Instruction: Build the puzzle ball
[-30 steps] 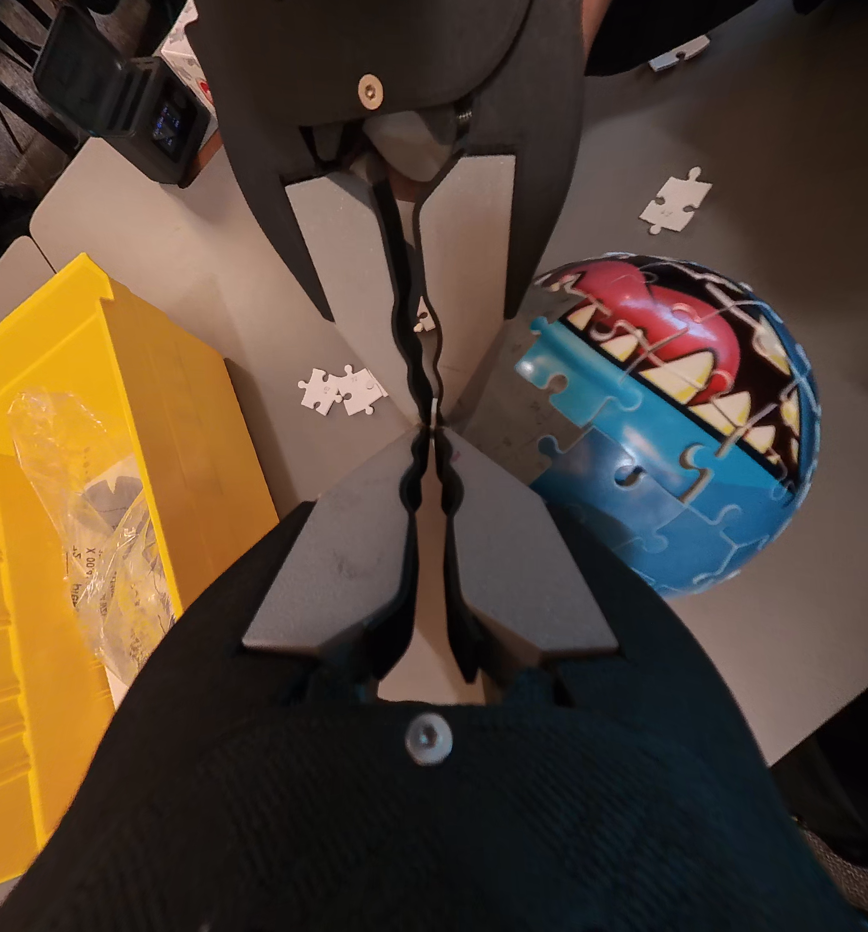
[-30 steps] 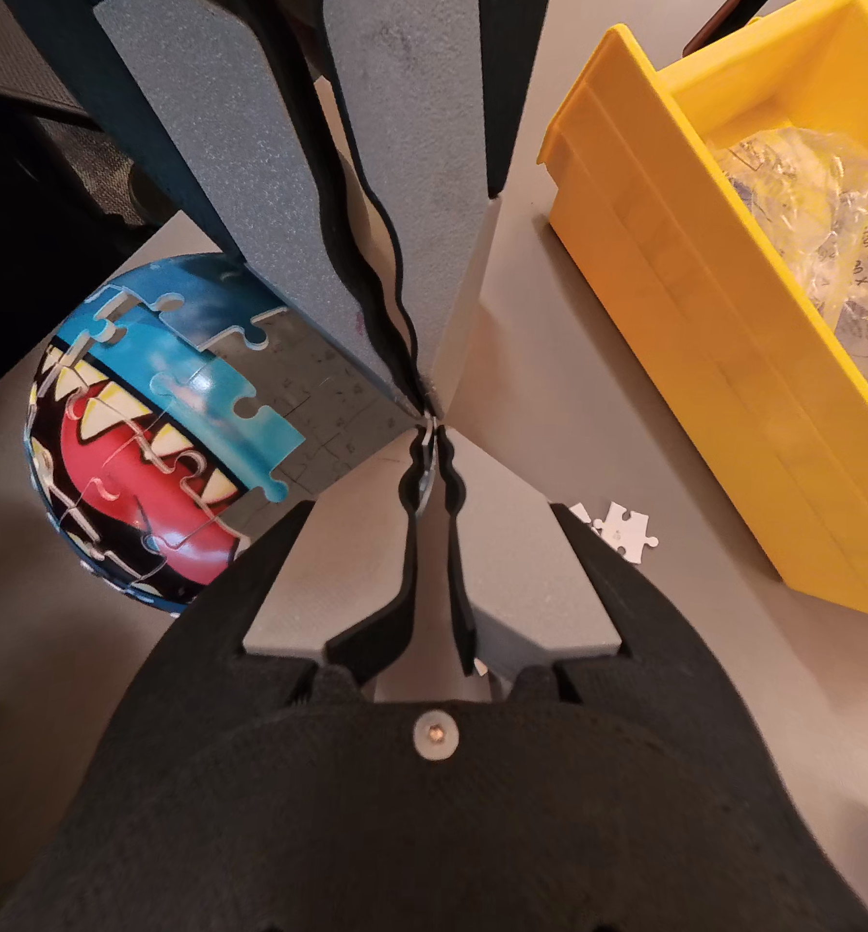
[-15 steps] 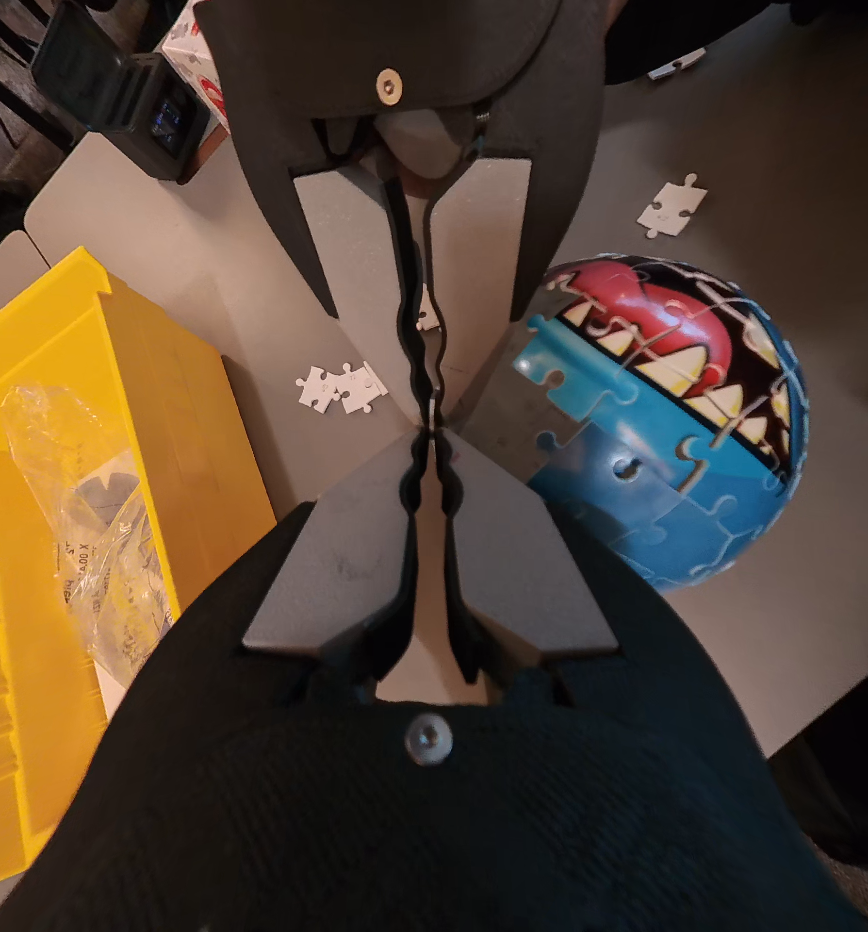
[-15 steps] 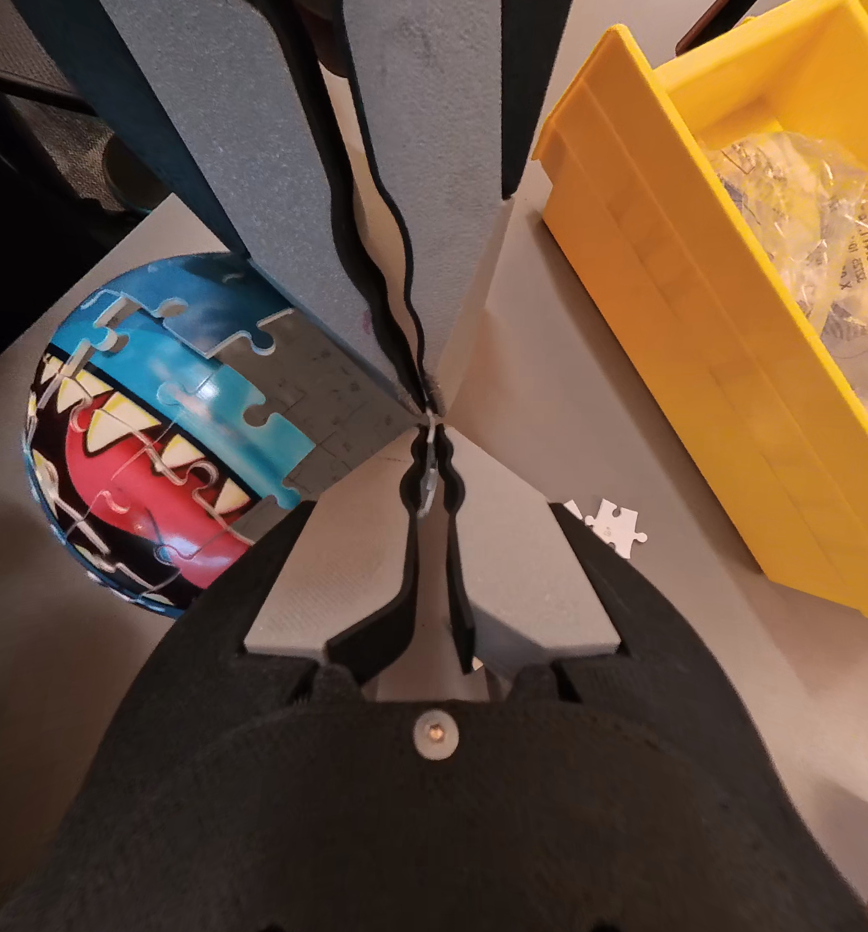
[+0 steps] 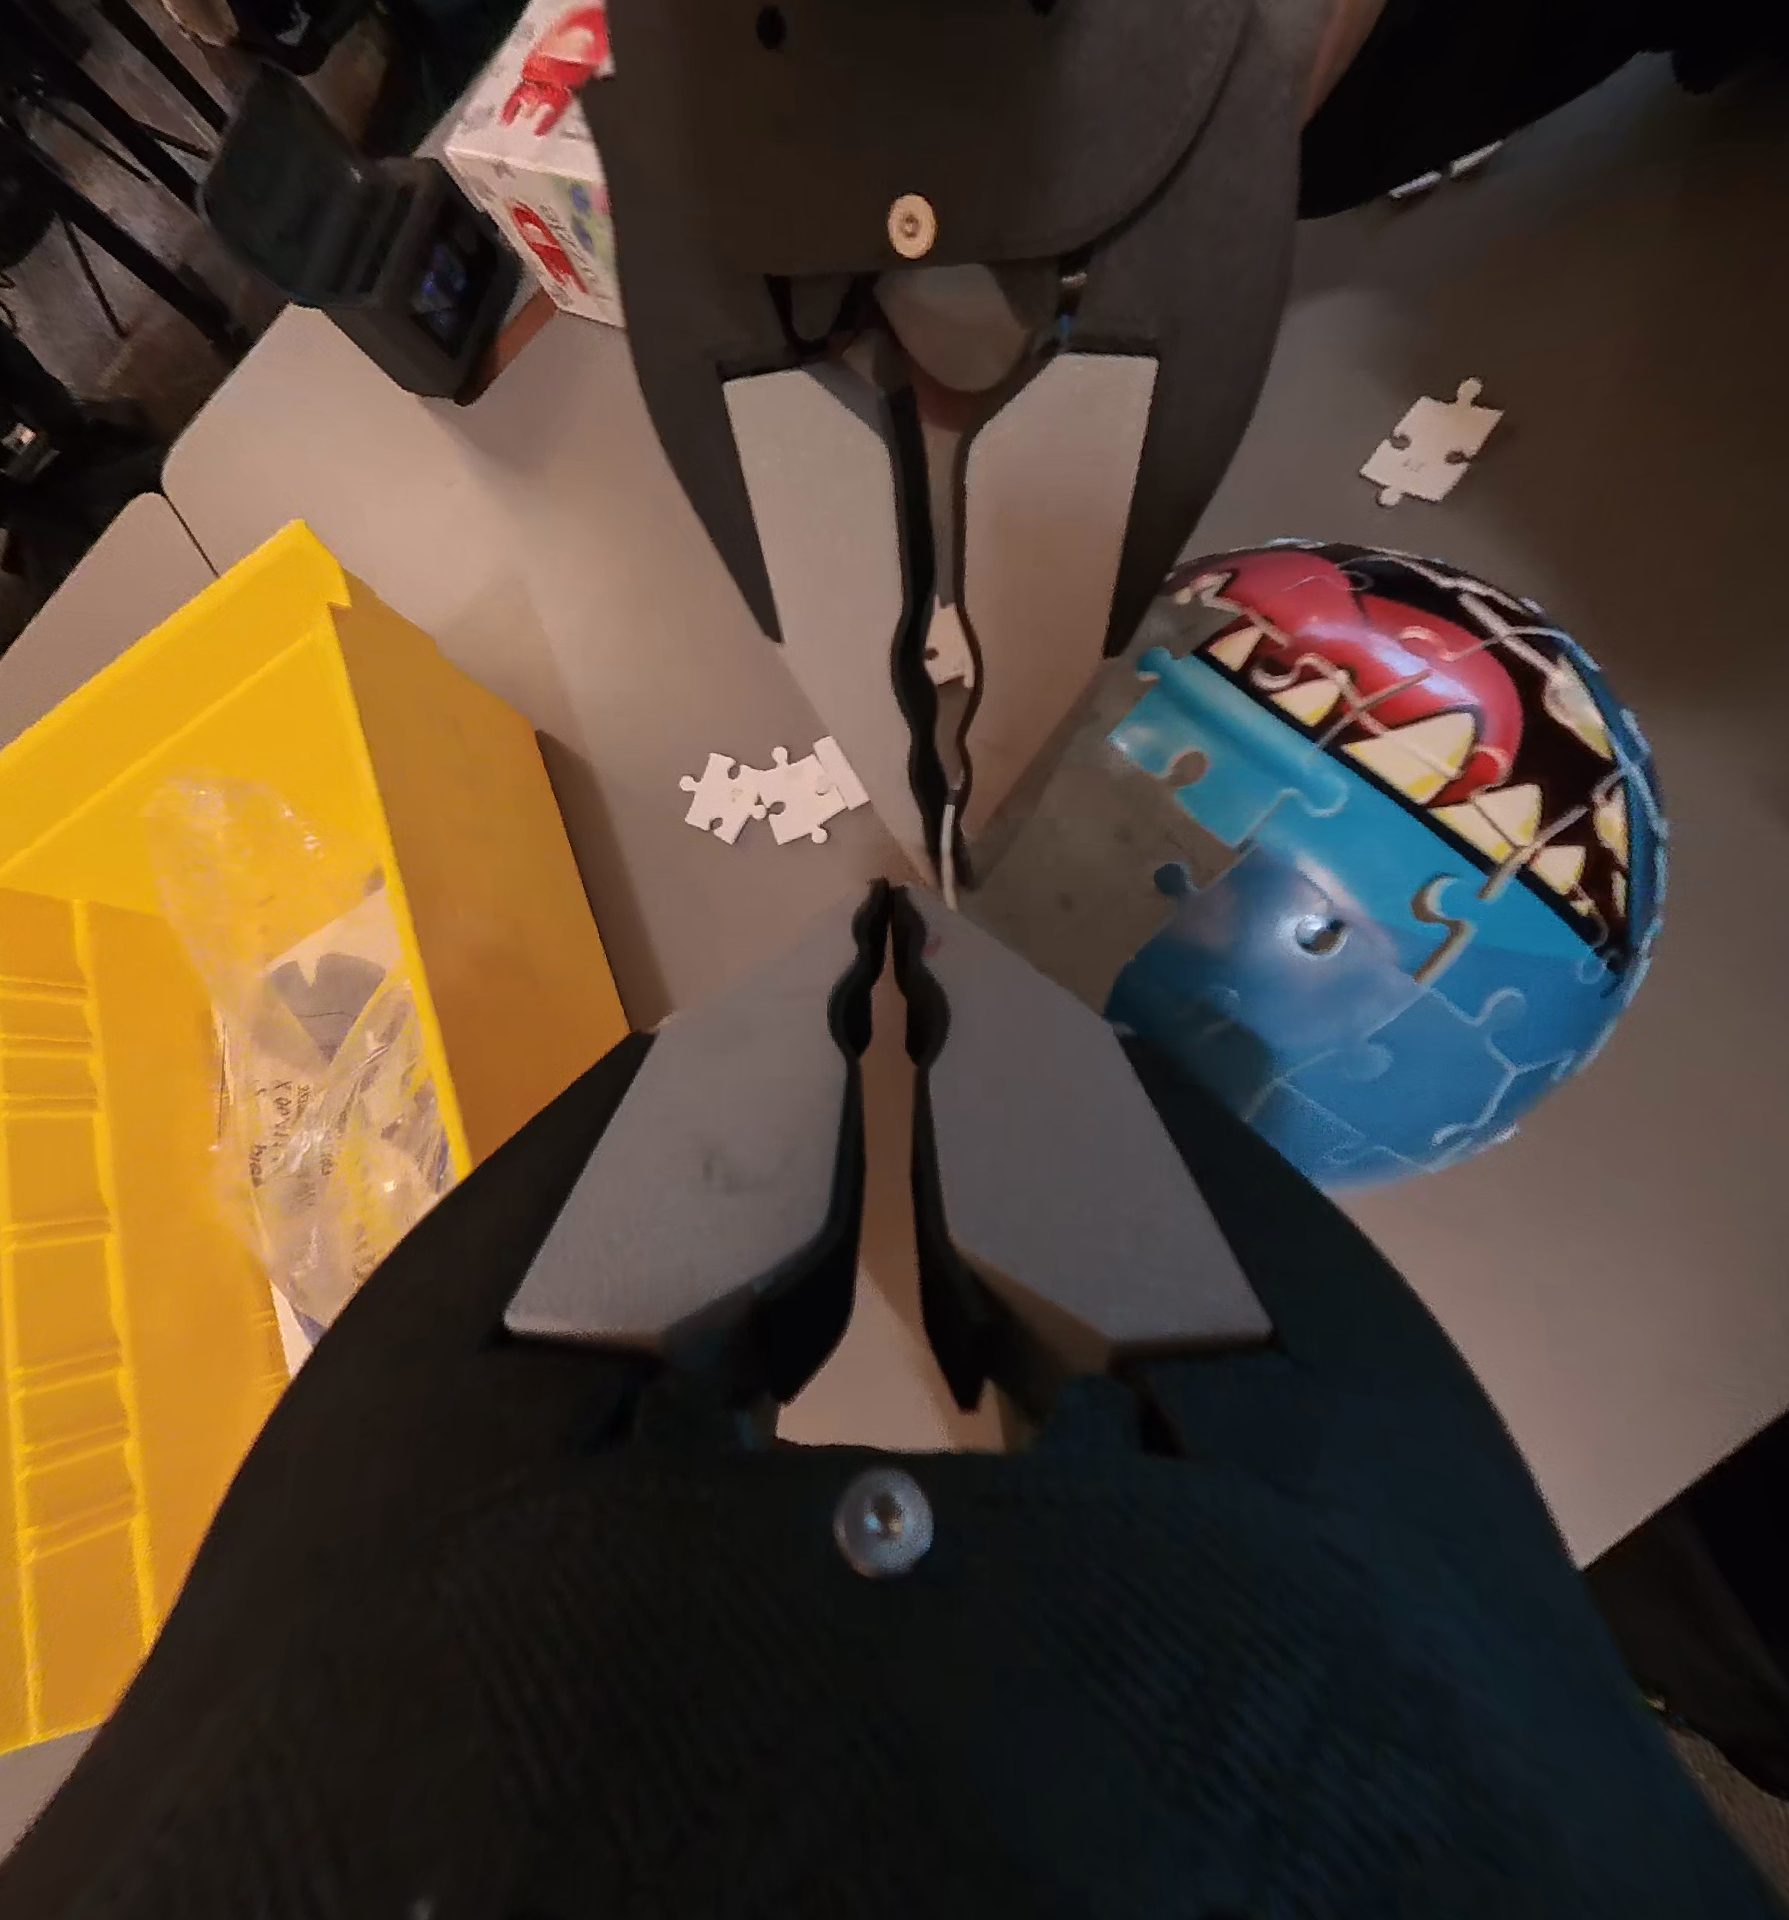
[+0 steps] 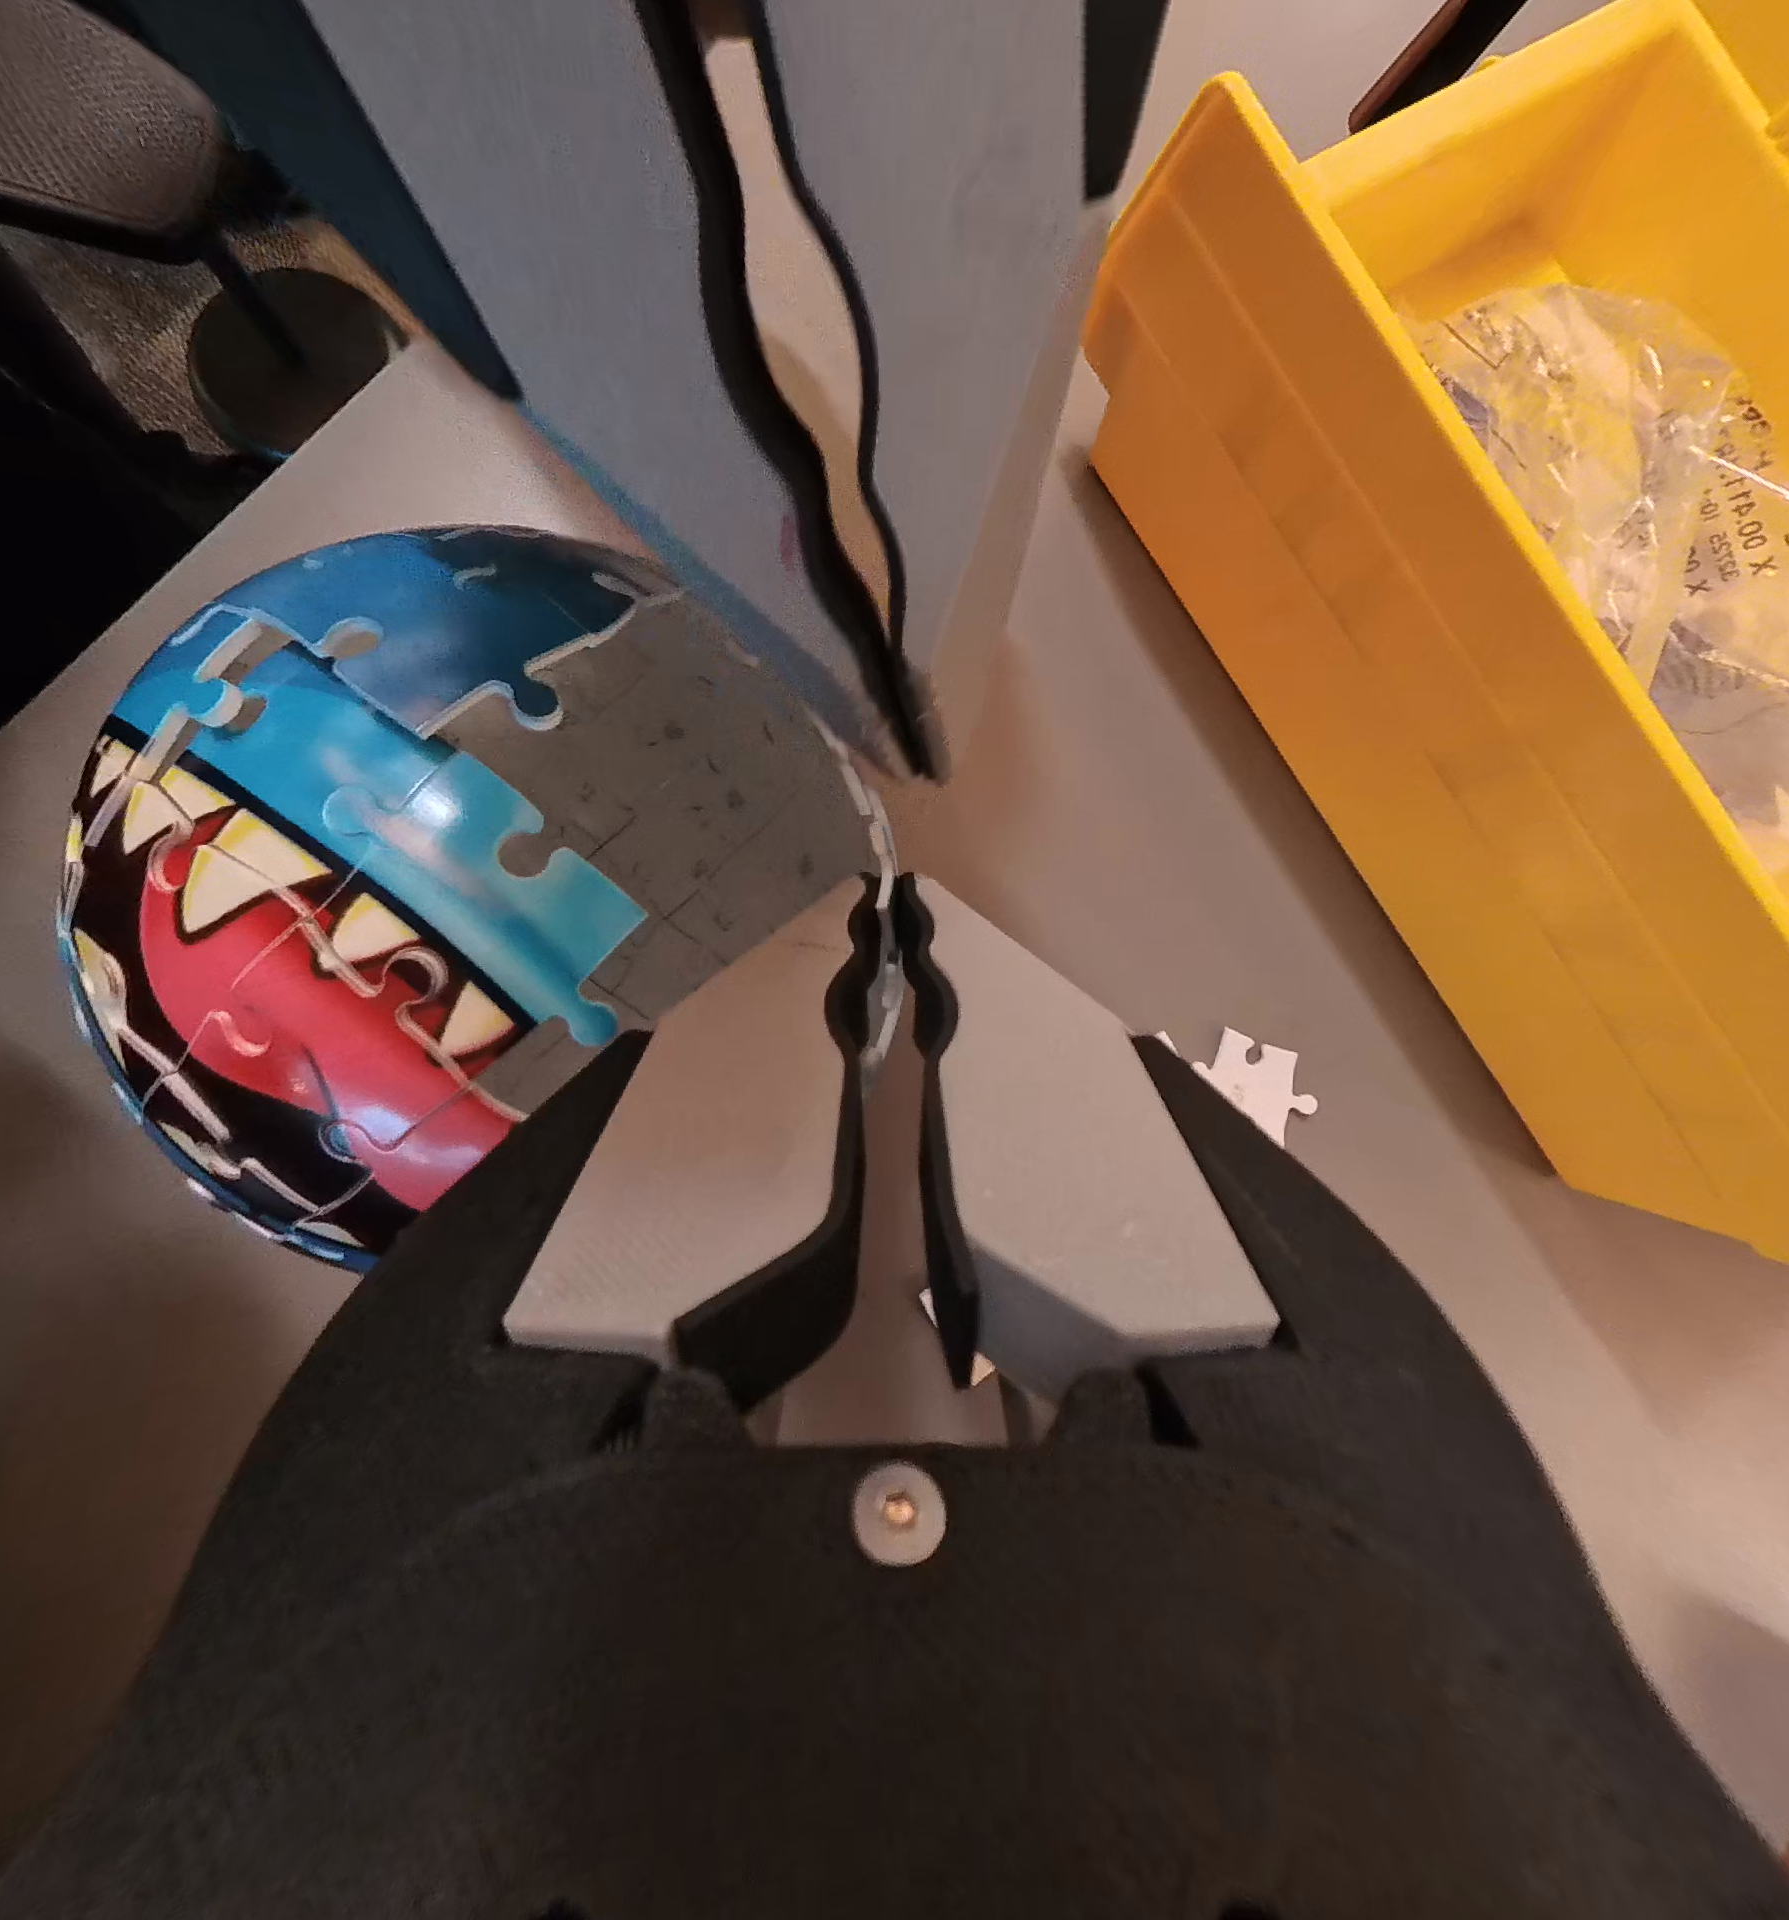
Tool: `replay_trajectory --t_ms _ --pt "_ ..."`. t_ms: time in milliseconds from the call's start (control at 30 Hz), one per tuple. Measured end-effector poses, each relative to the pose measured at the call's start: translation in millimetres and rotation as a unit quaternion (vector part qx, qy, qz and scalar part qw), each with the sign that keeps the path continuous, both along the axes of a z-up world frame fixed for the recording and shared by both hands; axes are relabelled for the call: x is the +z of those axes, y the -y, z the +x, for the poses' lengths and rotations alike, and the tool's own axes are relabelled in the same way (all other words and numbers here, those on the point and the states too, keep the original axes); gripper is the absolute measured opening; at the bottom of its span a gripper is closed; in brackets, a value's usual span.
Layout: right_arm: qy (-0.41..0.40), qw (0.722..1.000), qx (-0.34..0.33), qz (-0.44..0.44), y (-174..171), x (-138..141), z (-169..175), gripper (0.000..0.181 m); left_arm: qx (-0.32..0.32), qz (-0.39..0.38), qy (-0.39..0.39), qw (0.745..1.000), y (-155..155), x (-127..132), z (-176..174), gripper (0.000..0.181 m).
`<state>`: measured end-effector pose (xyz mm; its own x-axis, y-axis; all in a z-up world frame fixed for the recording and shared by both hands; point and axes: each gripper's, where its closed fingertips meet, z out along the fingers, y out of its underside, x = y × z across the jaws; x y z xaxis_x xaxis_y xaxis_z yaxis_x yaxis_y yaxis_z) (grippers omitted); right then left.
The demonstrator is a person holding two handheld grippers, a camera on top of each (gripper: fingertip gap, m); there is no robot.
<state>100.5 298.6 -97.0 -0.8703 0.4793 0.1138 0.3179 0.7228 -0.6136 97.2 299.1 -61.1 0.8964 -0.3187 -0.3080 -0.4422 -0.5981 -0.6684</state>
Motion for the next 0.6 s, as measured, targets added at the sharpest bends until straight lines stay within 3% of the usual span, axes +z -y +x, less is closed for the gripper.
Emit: replay_trajectory --t_ms 600 --pt "-0.003 1.0 0.003 0.003 0 0 1 0.0 -0.014 -0.065 0.044 0.997 -5 -20 9 0.001"
